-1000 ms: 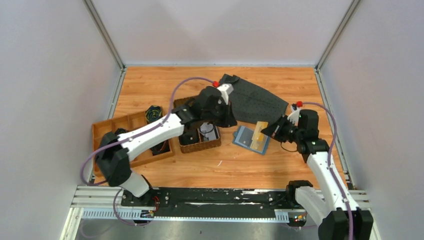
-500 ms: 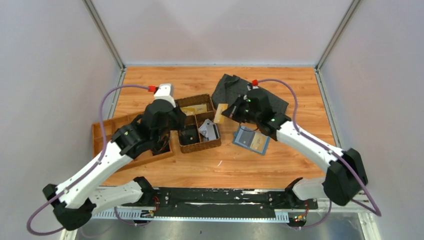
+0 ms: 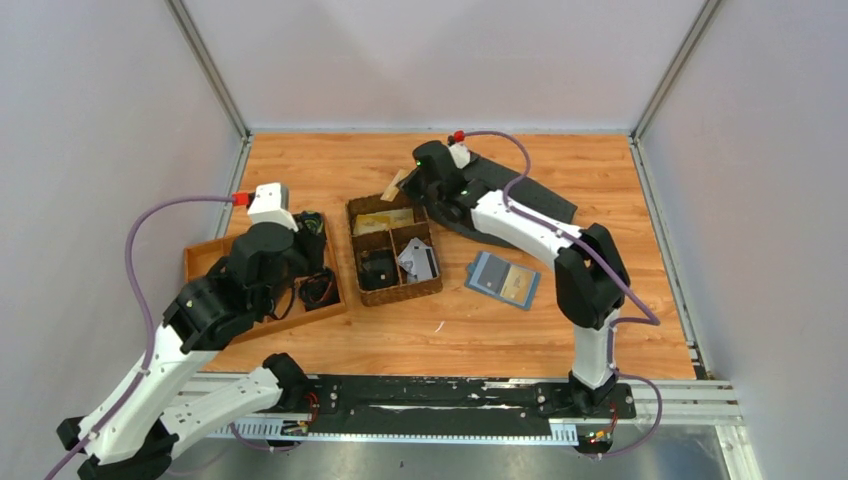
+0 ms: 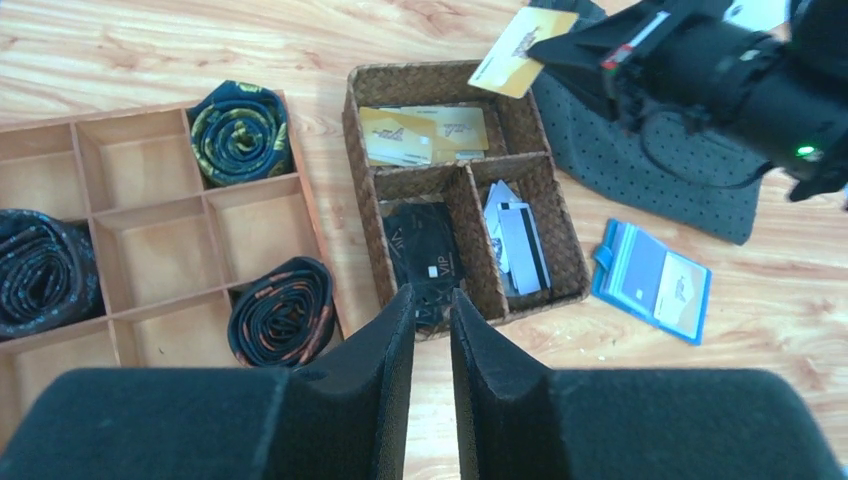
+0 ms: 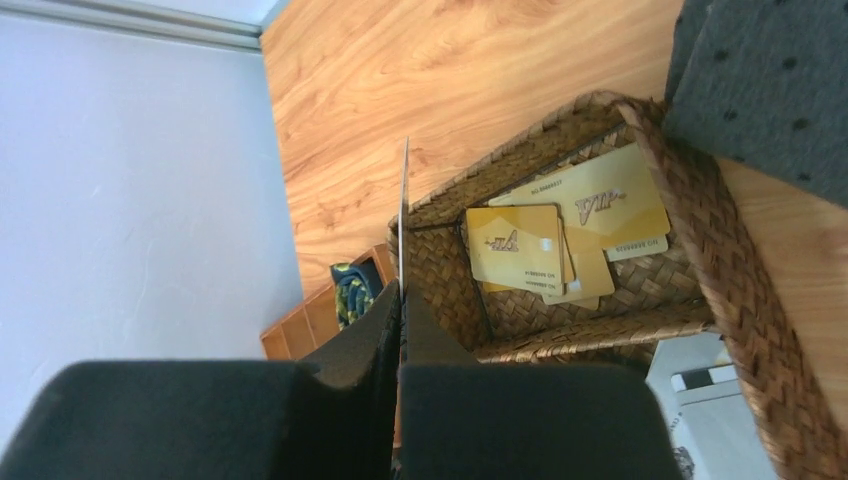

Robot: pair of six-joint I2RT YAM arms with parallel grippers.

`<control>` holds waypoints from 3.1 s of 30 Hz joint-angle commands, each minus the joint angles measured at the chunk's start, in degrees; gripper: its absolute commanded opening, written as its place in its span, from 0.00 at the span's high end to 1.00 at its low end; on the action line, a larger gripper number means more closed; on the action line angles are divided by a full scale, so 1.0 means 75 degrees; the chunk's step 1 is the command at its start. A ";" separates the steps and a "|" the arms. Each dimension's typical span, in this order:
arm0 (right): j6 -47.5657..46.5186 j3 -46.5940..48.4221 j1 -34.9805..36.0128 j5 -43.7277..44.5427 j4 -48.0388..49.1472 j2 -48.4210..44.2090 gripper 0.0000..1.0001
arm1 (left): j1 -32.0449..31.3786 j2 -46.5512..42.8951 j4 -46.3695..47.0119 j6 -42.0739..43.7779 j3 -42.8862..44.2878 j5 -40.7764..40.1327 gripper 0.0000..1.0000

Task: Take the credit cards out of the card holder
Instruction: Place the credit card in the storage box, then remove the credit card from the card holder.

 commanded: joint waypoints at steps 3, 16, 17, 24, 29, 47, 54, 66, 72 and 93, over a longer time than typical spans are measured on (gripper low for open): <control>0.1495 0.0621 0.0752 0.1964 -0.0910 0.0644 1.00 | 0.0029 -0.0632 -0.0575 -0.0448 0.0234 -0.0016 0.77; 0.3279 0.1390 0.1396 0.4020 -0.1326 0.1713 1.00 | 0.0029 -0.0643 -0.0731 -0.0748 -0.0028 0.0986 0.77; 0.3457 0.1392 0.1405 0.4035 -0.1350 0.1783 1.00 | 0.0029 -0.0668 -0.0731 -0.0768 -0.0080 0.1036 0.77; 0.4298 0.1272 0.1411 0.4234 -0.1368 0.2018 1.00 | 0.0030 -0.0966 -0.0758 -0.0787 -0.0361 0.1345 0.77; 0.4303 0.1432 0.1414 0.4038 -0.1370 0.2287 1.00 | 0.0030 -0.1166 -0.0969 -0.0851 -0.0412 0.1313 0.77; 0.4388 0.0312 0.1290 0.1248 0.0828 0.1973 0.71 | 0.0029 -0.1034 -0.1094 -0.0631 -0.0479 0.1370 0.75; 0.1278 0.0152 0.1384 0.1115 0.0613 0.0495 0.69 | 0.0030 -0.0206 -0.1022 -0.0371 -0.0576 0.1326 0.75; -0.3084 -0.4424 -0.0586 0.1594 -0.2302 -0.4367 0.57 | 0.0030 0.2736 0.0536 0.0301 0.0118 0.3525 0.75; -0.4257 -0.6754 -0.2753 -0.0690 -0.2284 -0.6322 0.59 | -0.0568 0.4258 0.2607 -0.0253 0.0353 0.4610 0.68; -0.4653 -0.8080 -0.5595 -0.5257 -0.0730 -0.5141 0.64 | -0.1424 1.0391 0.4783 -0.1271 0.3368 0.6800 0.68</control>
